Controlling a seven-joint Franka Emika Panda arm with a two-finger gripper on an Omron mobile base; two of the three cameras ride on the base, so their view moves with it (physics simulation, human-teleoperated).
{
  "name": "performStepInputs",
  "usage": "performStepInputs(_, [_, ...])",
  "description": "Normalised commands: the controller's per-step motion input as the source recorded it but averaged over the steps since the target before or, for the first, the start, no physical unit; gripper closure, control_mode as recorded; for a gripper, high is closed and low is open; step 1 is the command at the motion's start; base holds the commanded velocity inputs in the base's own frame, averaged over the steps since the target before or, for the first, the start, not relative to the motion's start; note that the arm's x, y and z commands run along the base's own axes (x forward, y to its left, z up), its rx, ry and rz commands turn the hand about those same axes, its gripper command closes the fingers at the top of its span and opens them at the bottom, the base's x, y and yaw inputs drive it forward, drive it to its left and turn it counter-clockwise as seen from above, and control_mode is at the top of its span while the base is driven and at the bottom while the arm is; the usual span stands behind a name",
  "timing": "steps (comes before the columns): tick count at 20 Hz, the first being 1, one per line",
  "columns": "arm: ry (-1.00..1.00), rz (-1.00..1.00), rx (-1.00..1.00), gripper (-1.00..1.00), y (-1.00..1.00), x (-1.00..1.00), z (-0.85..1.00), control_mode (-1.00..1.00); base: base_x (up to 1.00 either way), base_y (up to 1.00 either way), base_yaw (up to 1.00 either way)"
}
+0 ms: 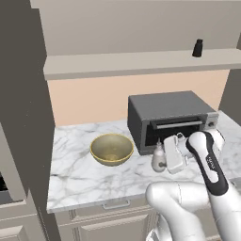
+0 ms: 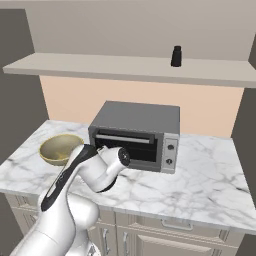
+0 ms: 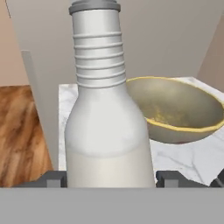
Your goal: Retrieve the bottle and the shaker from the cabinet and place them next to the mixing bowl on the counter. Then add garlic from the fridge to the mixing bowl.
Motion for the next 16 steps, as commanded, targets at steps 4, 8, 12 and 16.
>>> performStepInputs(4, [0.0,0.0,0.22,1.0,-0.04,0.0,-0.18,-1.0,0.0,0.0,0.0])
performStepInputs(8, [0.0,0.0,0.15,1.0,0.07,0.05,-0.07,-1.0,0.0,0.0,0.0])
performStepInputs(12, [-0.06,0.0,0.06,1.0,0.33,0.21,-0.02,-1.0,0.0,0.0,0.0])
performStepInputs(16, [-0.07,0.0,0.02,1.0,0.27,0.19,-0.16,-1.0,0.0,0.0,0.0])
